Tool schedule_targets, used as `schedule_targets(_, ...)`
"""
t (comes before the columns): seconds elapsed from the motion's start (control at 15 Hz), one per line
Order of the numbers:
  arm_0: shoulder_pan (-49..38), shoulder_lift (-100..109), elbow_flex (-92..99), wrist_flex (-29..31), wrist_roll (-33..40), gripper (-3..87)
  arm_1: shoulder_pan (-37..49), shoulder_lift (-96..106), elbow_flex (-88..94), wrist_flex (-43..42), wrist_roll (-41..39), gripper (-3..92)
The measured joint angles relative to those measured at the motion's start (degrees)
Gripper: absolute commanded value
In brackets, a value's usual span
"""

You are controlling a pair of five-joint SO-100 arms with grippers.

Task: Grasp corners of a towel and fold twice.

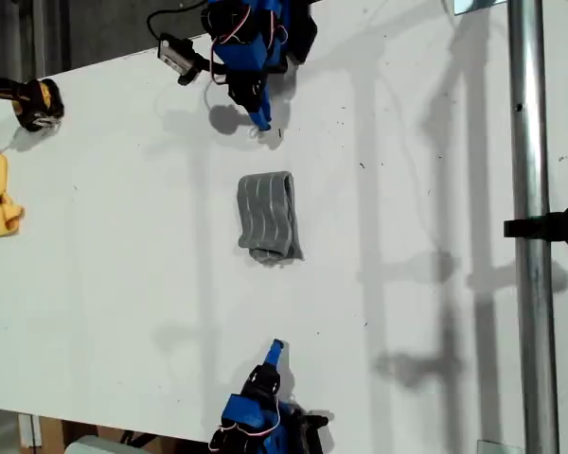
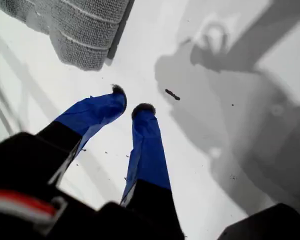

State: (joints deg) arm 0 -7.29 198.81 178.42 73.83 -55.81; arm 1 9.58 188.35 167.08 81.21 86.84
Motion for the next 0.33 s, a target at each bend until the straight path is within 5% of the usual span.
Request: schedule_targets(0.33,0.1,0.0,0.0,0.0,0.4,8.0,0.0,0.0,0.0,0.0,-0.2,8.4)
